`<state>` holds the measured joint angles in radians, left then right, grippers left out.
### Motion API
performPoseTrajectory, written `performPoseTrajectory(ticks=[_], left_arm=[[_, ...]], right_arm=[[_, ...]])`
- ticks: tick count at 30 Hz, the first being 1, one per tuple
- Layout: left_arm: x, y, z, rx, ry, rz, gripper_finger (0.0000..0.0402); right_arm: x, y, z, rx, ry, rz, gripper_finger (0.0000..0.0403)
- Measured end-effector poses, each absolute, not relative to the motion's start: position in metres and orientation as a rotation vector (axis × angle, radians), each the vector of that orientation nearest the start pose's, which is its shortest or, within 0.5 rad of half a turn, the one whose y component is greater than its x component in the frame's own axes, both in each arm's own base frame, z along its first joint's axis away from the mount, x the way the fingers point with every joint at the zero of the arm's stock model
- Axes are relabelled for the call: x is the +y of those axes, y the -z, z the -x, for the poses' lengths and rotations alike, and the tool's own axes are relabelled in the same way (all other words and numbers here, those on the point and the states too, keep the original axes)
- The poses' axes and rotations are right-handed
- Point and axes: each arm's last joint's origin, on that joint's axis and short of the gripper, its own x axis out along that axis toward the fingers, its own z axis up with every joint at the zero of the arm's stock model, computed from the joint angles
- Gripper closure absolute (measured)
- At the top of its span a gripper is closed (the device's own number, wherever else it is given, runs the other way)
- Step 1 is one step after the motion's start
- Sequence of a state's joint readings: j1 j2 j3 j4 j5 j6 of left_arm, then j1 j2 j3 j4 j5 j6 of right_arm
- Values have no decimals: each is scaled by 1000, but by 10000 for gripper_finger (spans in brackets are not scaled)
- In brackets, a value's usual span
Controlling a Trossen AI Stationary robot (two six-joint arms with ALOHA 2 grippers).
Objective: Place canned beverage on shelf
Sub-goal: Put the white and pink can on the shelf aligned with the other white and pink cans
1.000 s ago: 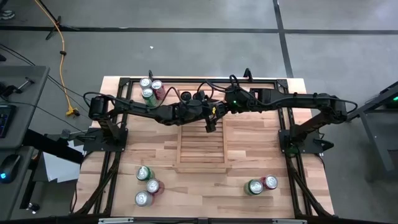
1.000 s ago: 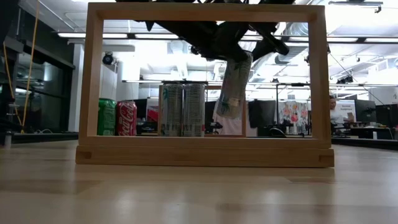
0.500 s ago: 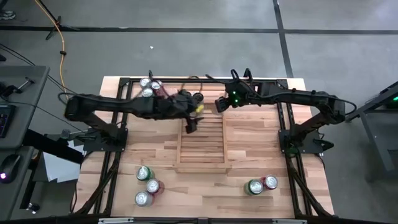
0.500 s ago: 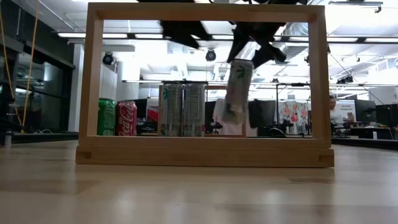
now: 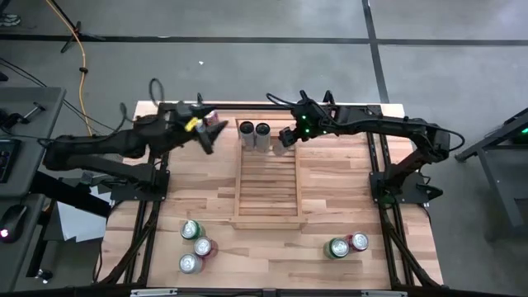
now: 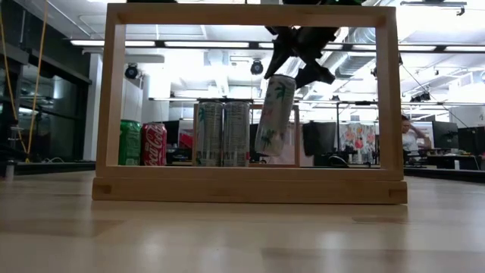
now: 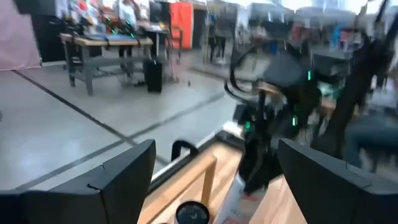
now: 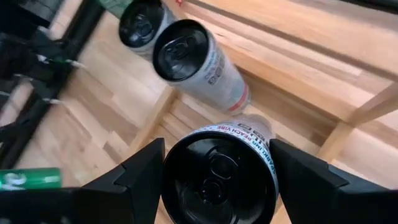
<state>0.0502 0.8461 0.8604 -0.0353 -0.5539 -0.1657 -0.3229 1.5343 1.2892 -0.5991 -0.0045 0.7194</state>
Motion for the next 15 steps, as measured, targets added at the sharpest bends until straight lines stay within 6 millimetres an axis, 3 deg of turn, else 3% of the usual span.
performPoseTrajectory(ticks=[6, 15], left_arm=[[24, -355, -157, -147, -616, 279, 73], [24, -354, -157, -151, -616, 293, 73]], right_arm=[[-112, -295, -331, 795, 640, -715, 157], [-123, -285, -358, 877, 630, -667, 158]])
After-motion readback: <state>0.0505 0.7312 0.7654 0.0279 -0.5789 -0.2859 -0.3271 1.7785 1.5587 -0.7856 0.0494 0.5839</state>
